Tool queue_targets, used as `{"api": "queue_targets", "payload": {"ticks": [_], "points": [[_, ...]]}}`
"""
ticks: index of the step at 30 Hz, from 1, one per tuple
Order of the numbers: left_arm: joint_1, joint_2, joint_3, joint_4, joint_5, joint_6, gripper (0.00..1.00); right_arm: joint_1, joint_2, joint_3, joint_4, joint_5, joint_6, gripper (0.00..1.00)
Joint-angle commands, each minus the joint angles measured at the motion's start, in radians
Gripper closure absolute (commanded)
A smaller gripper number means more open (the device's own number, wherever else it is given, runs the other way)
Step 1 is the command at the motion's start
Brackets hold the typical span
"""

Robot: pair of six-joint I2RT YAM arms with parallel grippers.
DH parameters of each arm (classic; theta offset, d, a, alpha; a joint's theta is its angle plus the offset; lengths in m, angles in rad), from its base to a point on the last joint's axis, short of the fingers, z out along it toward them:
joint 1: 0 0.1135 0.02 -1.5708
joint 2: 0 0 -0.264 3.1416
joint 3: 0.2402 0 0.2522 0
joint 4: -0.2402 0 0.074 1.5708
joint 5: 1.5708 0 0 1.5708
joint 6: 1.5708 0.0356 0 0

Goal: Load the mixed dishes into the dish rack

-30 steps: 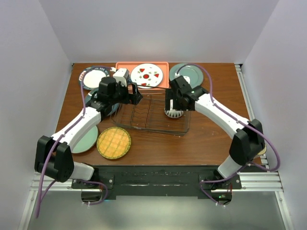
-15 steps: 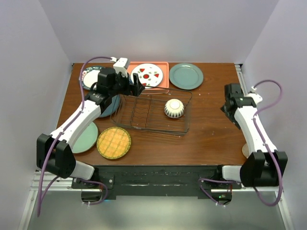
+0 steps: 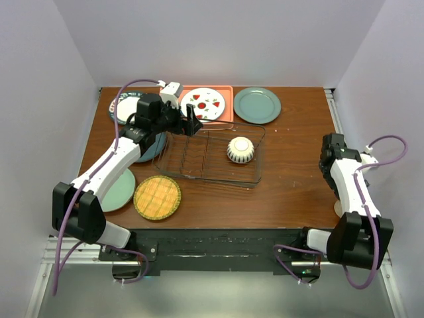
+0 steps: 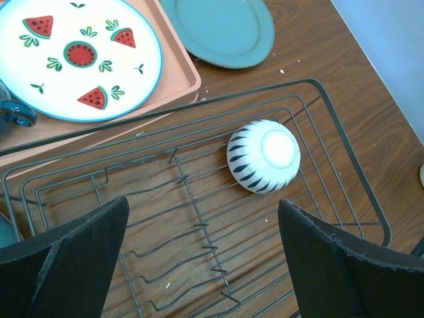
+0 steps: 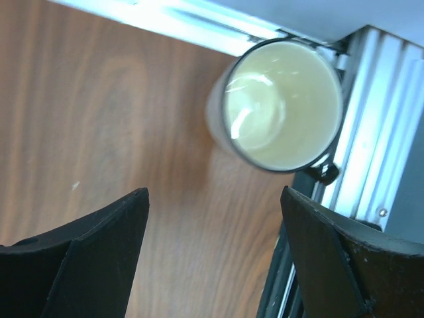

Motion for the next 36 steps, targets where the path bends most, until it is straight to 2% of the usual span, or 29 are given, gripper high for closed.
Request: {"api": "queue_targets", "payload": {"ticks": [1, 6, 11, 24, 28, 31, 32, 34, 36], "points": [[0.002, 0.007, 0.046, 0.003, 0.041, 0.014, 0.0, -0.062, -0.095, -0.061, 0.108, 0.09, -0.055, 0.18], [0.002, 0.016, 0.058, -0.012, 0.047, 0.019, 0.0, -0.11, -0.19, -0.135, 0.255, 0.066, -0.17, 0.19], [0.002, 0.024, 0.06, -0.008, 0.056, 0.014, 0.0, -0.13, -0.172, -0.146, 0.291, 0.049, -0.196, 0.2], [0.0, 0.011, 0.046, -0.021, 0.041, 0.017, 0.0, -0.252, -0.09, -0.218, 0.406, -0.171, -0.21, 0.4], [0.002, 0.013, 0.044, -0.018, 0.034, 0.017, 0.0, -0.254, -0.063, -0.246, 0.432, -0.227, -0.21, 0.54], [0.002, 0.011, 0.041, -0.018, 0.034, 0.016, 0.0, -0.252, -0.047, -0.253, 0.45, -0.258, -0.216, 0.69], [0.002, 0.011, 0.04, -0.02, 0.033, 0.017, 0.0, -0.254, -0.044, -0.252, 0.45, -0.266, -0.216, 0.81], [0.002, 0.01, 0.038, -0.02, 0.025, 0.019, 0.0, -0.252, -0.038, -0.24, 0.444, -0.266, -0.21, 0.98], [0.002, 0.008, 0.038, -0.024, 0.015, 0.019, 0.0, -0.252, -0.038, -0.227, 0.432, -0.284, -0.207, 1.0]]}}
